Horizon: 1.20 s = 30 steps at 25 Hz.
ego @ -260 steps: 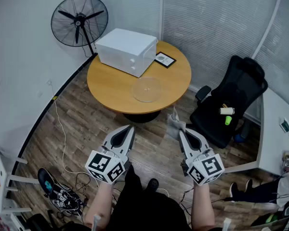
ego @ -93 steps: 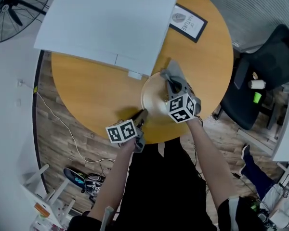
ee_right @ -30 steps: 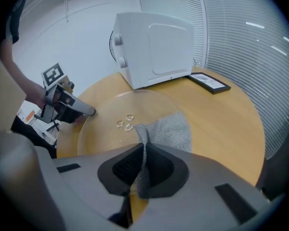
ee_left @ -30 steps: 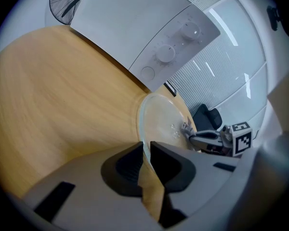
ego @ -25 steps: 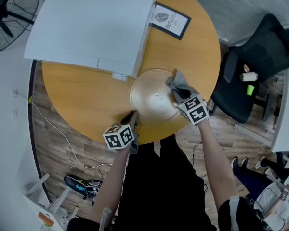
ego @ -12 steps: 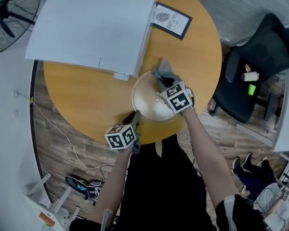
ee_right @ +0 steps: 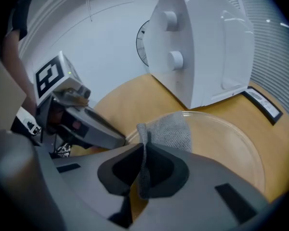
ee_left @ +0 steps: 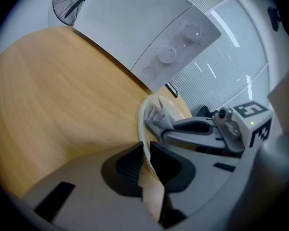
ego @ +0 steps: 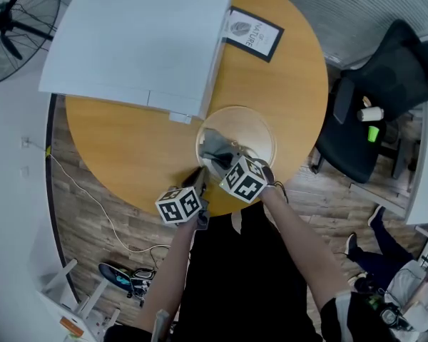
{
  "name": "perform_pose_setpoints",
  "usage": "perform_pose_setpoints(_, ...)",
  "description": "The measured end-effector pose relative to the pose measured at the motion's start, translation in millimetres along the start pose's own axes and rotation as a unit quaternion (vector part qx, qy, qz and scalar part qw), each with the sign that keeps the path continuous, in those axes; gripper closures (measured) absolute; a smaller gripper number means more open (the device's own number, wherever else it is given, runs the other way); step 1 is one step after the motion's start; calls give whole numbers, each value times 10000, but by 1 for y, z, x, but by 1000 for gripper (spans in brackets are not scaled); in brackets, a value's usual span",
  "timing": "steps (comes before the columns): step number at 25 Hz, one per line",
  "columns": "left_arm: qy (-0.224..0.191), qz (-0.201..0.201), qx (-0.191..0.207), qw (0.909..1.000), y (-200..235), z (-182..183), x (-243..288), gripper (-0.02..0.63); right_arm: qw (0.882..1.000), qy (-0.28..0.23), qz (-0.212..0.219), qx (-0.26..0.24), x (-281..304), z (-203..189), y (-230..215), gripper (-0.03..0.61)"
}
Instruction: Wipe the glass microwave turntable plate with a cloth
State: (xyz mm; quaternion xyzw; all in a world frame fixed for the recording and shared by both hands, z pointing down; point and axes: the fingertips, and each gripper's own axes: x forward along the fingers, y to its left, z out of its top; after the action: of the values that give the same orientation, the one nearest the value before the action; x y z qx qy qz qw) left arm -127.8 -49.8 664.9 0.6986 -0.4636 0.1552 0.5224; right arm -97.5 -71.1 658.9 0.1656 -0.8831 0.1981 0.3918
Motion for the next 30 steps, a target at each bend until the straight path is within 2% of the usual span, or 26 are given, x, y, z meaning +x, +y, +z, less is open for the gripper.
perform_pose_setpoints(3, 3, -1, -25, 10000, 0, 1, 0, 574, 9995, 64, 269, -152, -8, -15, 11, 552)
perform_pose_setpoints(5, 2, 10, -17, 10000, 0, 1, 0, 574, 9997, 9, 191, -125, -16, -23, 2, 552)
perform_pose_setpoints(11, -11, 9, -16, 10000, 0, 0, 1, 574, 9974, -198, -615, 311, -40, -33, -64, 552)
perform_pose_setpoints(16, -15, 8, -17, 10000, 0, 0, 0, 574, 9886, -194, -1402, 513, -66, -37, -119, 552)
perform_pose_setpoints(19, -15, 13, -9, 10000, 0, 0, 0, 574, 9838, -162, -1654, 665, -78, -45, -136, 552)
perform_pose_setpoints(24, -29, 37, 0, 10000, 0, 0, 0, 574, 9831, -288, -1616, 815, -75, -48, -118, 551)
perform_pose_setpoints(30, -44, 72, -5, 10000, 1, 1, -1, 574, 9937, -296, -973, 478, -43, -39, -38, 551)
